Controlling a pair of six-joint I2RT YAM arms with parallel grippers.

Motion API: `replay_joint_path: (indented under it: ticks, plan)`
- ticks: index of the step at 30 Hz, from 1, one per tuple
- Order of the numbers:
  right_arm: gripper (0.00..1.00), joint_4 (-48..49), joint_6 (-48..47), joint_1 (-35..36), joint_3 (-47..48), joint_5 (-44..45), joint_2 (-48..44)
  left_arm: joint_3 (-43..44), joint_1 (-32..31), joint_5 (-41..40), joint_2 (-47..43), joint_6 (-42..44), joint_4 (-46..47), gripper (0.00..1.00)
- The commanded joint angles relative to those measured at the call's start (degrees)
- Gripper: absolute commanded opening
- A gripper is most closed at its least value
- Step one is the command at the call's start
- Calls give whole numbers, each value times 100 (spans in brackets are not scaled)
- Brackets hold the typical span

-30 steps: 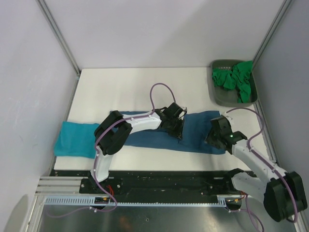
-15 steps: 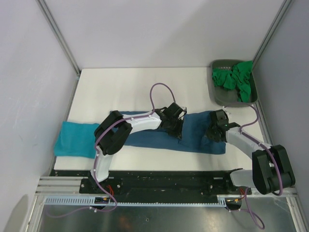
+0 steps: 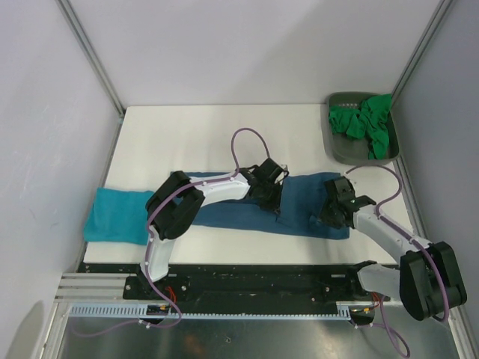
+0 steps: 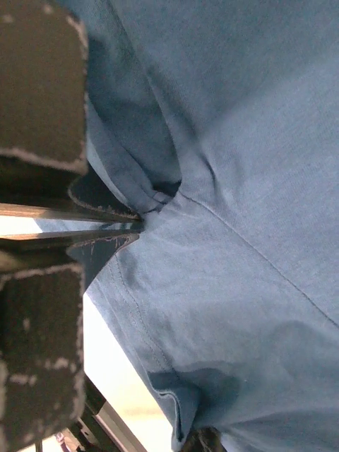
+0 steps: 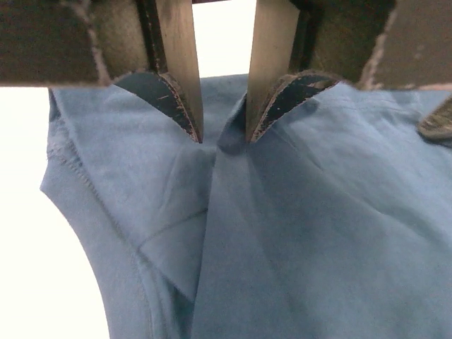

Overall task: Fold and stack the t-shirts
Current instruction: Fold the other side of the tshirt into a rectangle

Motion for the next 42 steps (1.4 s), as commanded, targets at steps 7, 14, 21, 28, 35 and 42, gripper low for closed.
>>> replay_joint_path:
  ticks: [7, 14, 21, 28, 35, 42]
  plan:
    - [25, -366, 787, 255, -607, -184, 5, 183, 149, -224, -115, -72, -117, 11]
    - [31, -694, 726, 43, -316, -194, -968, 176, 183, -213, -180, -78, -127, 10]
    - [36, -476, 591, -2, 155, -147, -987, 120, 228, -127, -377, -74, -118, 10]
    - [36, 225, 241, 79, 666, -76, -122, 73, 265, -48, -434, -54, -120, 9]
    - [34, 510, -126, 299, 846, -215, 594, 76, 278, -6, -402, -38, -119, 11]
    - [34, -51, -198, 689, 769, 32, 444, -79, 286, 303, -591, -28, -115, 27]
